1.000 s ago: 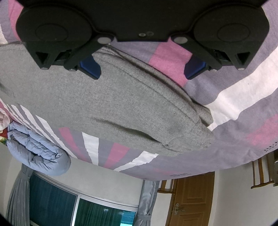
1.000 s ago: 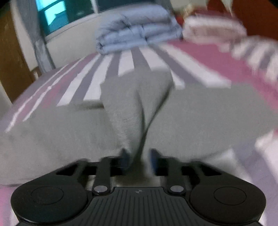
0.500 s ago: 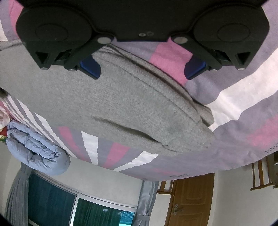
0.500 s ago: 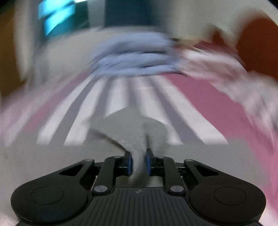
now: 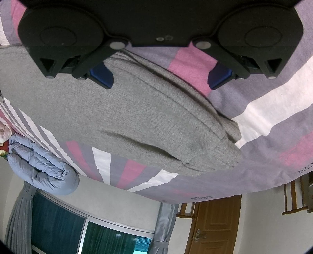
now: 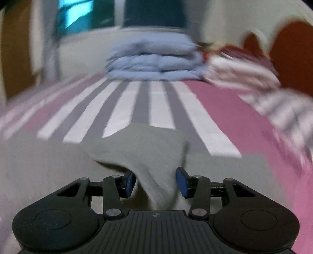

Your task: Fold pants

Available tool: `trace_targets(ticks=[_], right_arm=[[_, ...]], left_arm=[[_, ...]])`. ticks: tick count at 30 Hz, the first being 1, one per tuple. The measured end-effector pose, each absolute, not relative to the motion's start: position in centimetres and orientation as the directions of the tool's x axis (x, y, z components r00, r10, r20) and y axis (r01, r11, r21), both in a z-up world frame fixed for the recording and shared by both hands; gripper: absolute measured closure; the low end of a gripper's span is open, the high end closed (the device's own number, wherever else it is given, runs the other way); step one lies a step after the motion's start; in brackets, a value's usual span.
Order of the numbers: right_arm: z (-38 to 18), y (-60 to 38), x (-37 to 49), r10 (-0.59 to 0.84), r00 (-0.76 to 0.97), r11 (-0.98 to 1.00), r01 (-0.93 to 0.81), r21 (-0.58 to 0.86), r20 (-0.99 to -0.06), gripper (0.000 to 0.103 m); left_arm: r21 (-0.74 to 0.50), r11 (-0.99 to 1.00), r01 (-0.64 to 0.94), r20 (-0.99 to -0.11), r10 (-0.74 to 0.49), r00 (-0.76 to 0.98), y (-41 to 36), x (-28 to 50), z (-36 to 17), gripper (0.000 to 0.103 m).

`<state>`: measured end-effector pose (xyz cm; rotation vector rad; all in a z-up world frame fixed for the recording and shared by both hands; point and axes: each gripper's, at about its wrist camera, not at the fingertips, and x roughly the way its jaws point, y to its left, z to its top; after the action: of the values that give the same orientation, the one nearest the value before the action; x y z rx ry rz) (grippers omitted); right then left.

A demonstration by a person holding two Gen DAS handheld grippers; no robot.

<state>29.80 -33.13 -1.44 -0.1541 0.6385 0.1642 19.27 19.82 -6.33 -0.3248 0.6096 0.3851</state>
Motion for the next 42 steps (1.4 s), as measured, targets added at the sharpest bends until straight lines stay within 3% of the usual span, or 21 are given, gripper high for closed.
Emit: trace_targets(ticks=[4,5,6,7,9,11,13,14,17,30,37,38,42], right_arm=[[-2.4,-31.4,30.6,0.095,0.822,0.941,-0.259,-0.22,-0.561,0.058],[-2.5,-32.0,30.5,0.103,0.824,0.949,-0.249,-0.192,-0.557,0.074],[-2.1,-33.5,30.6,0.129,0.821,0.971,-0.218,-0.096,-0.557,0.091],[-1.6,-35.5,30.4,0.144,0.829,0.988,-0.155,0.026,-0.54,0.094],[-0.8,-41.0,28.8,0.15,0.857,0.947,0.019,0.321,-0.493,0.094],[-2.4,-46.7,26.5,0.152,0.874,0.781,0.179,0.598,-0.461,0.094],[-6.6,-50.2,25.2,0.176,0.845,0.621,0.302,0.723,-0.505,0.094],[-8.2,-51.0,25.2,0.188,0.822,0.603,0.336,0.724,-0.538,0.094],[-10.4,-52.6,24.6,0.244,0.844,0.549,0.286,0.785,-0.478,0.094],[-9.7,-56.9,28.8,0.195,0.836,0.547,0.342,0.764,-0.513,0.091],[-8.3,-57.2,26.2,0.196,0.853,0.568,0.304,0.765,-0.484,0.092],[-8.0,-57.3,25.6,0.187,0.857,0.571,0.303,0.763,-0.48,0.097],[-7.1,-57.3,23.6,0.193,0.867,0.583,0.276,0.764,-0.46,0.098]], left_arm=[[-0.18,0.879,-0.442,-0.609,0.253,0.752,19.9,19.3,-6.3,0.006],[-0.18,0.878,-0.443,-0.609,0.254,0.752,19.8,19.3,-6.3,0.006],[-0.18,0.878,-0.444,-0.609,0.255,0.751,19.9,19.4,-6.3,0.006],[-0.179,0.878,-0.444,-0.609,0.256,0.751,19.8,19.4,-6.3,0.006],[-0.182,0.878,-0.443,-0.609,0.253,0.752,19.9,19.4,-6.3,0.006],[-0.186,0.878,-0.441,-0.608,0.25,0.754,20.0,19.4,-6.3,0.006],[-0.188,0.878,-0.441,-0.608,0.249,0.754,20.0,19.5,-6.4,0.006],[-0.188,0.877,-0.442,-0.608,0.25,0.753,20.0,19.4,-6.4,0.006],[-0.188,0.877,-0.442,-0.607,0.249,0.754,19.9,19.4,-6.4,0.006],[-0.189,0.877,-0.441,-0.608,0.248,0.754,19.9,19.4,-6.4,0.006],[-0.188,0.877,-0.443,-0.608,0.25,0.754,19.8,19.4,-6.3,0.006],[-0.188,0.877,-0.443,-0.608,0.25,0.754,19.8,19.4,-6.3,0.006],[-0.188,0.876,-0.443,-0.607,0.251,0.754,19.8,19.4,-6.3,0.006]])
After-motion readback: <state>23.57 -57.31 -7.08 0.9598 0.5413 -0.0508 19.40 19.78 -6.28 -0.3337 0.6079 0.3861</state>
